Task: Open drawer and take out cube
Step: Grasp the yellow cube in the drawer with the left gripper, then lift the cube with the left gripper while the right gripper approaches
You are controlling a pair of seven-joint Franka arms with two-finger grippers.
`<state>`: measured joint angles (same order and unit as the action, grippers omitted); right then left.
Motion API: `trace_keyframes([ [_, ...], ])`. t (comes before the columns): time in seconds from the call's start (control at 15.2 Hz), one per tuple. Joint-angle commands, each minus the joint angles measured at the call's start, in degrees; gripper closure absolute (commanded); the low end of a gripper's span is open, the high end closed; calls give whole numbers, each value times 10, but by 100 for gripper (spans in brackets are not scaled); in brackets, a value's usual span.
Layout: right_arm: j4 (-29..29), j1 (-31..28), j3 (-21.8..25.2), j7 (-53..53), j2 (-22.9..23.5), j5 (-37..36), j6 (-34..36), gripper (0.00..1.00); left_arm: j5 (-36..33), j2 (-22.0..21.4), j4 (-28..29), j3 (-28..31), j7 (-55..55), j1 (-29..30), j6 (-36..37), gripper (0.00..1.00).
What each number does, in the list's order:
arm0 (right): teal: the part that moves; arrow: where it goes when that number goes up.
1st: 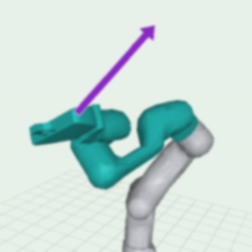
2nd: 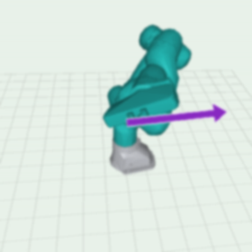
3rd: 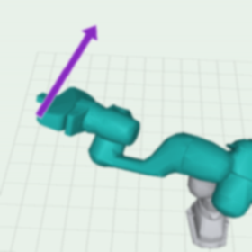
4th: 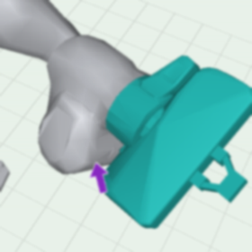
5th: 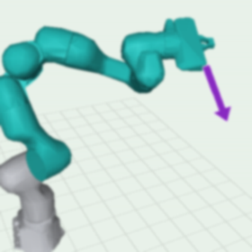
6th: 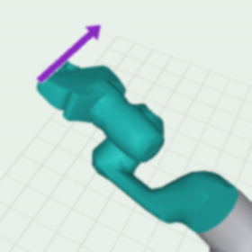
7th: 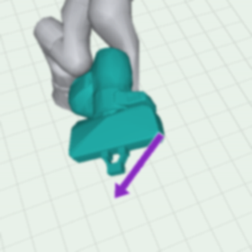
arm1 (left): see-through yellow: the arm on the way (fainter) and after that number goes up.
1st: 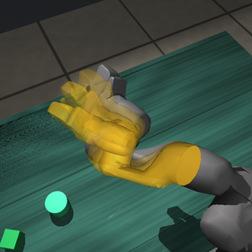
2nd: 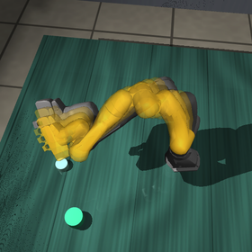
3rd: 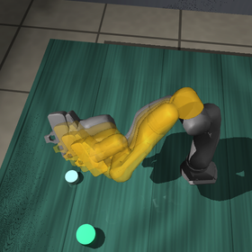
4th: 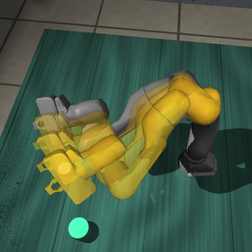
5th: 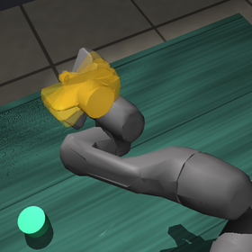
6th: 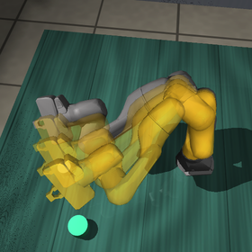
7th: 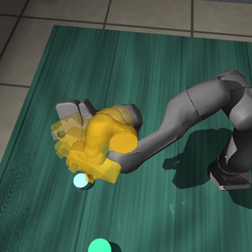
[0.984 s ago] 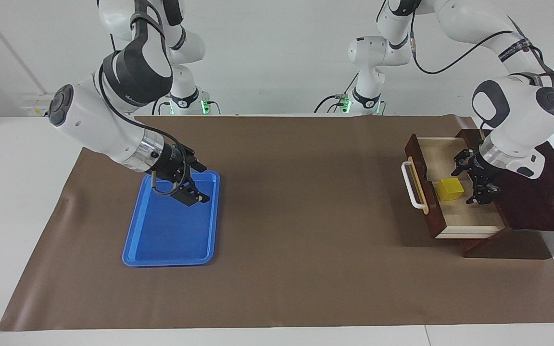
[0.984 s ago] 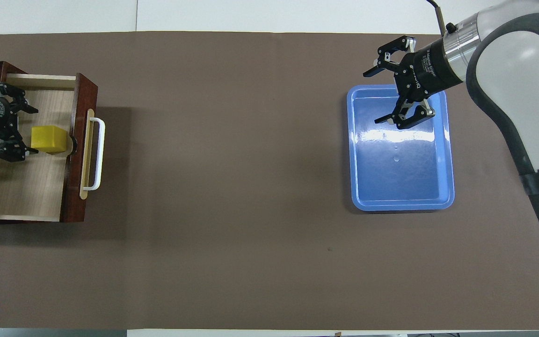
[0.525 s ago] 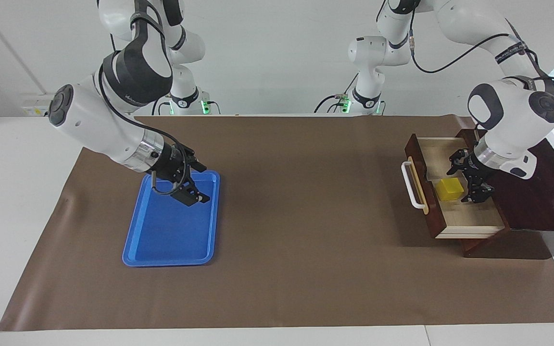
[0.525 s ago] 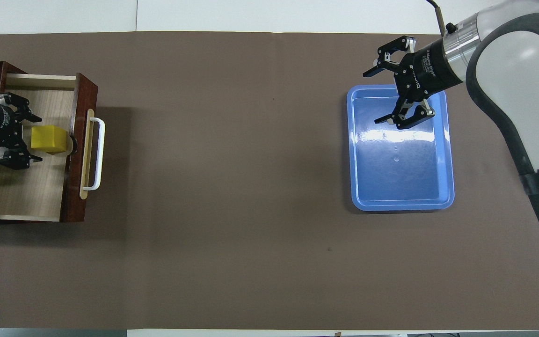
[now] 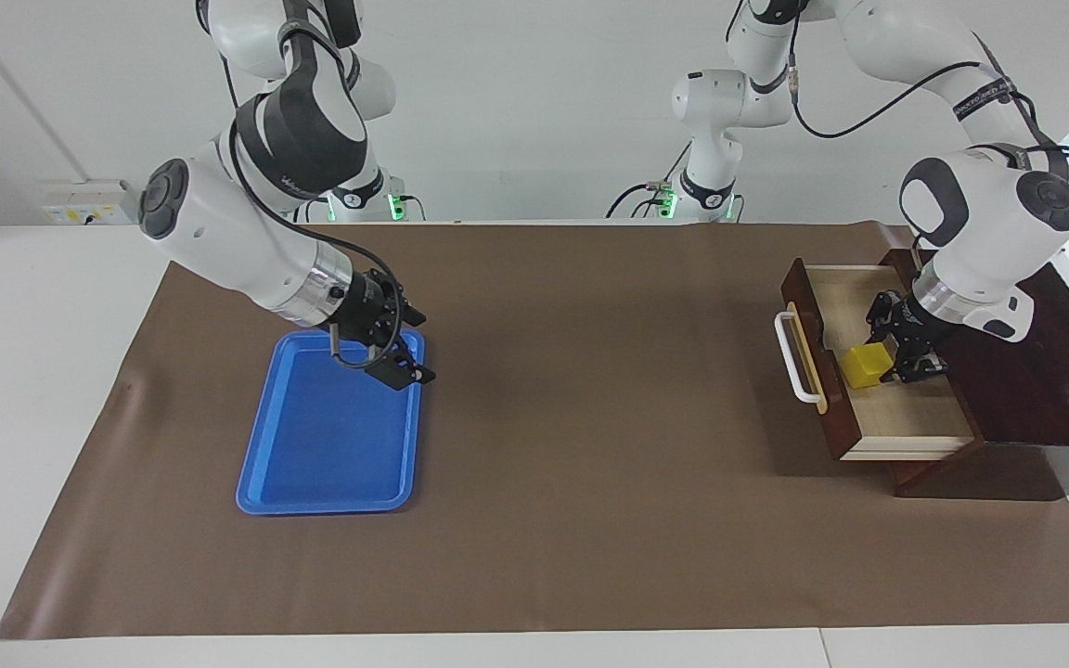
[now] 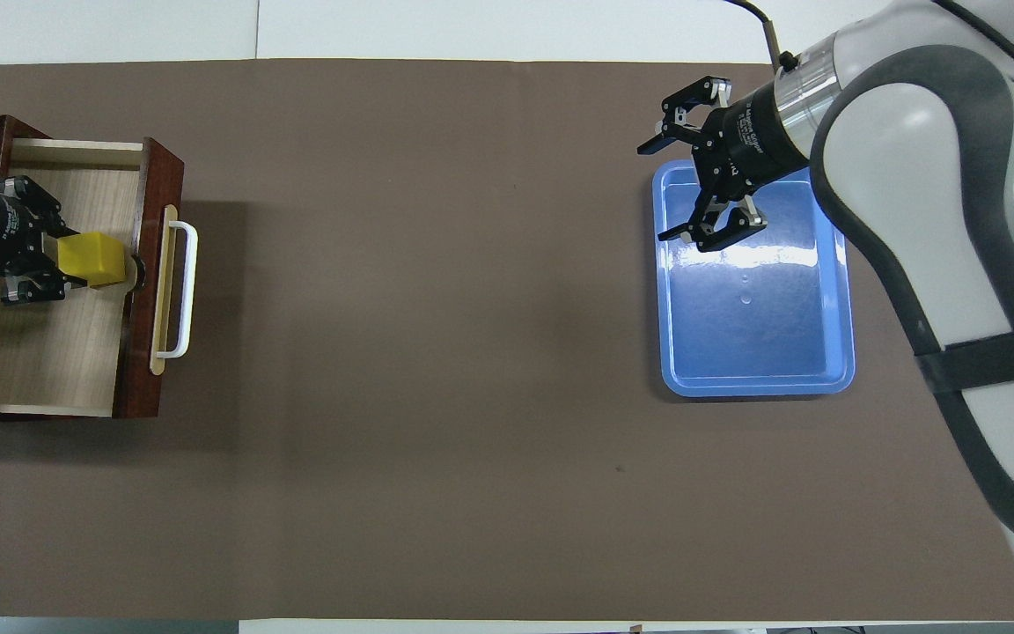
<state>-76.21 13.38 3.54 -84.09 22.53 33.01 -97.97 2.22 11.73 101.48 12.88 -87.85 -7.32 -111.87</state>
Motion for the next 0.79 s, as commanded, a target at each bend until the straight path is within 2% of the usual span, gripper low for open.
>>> trace_keyframes([
  [0.0, 7, 24, 1, -27, 10, 15, -16, 3, 3, 3, -36, 9, -1, -10, 13, 100],
  [0.2, 1, 31, 0, -33, 15, 16, -29, 3, 10, 32, -145, 5, -2, -9, 104, 100],
  [0.33, -3, 29, 0, -33, 15, 21, -31, 3, 16, 37, -191, -22, -7, -10, 151, 100],
  [0.59, -3, 10, -1, -29, 15, 35, -20, 3, 9, 50, -209, -63, -118, -42, 184, 100],
  [0.72, -10, 9, 0, -26, 14, 35, -19, 2, -11, 52, -210, -113, -178, -47, 195, 100],
])
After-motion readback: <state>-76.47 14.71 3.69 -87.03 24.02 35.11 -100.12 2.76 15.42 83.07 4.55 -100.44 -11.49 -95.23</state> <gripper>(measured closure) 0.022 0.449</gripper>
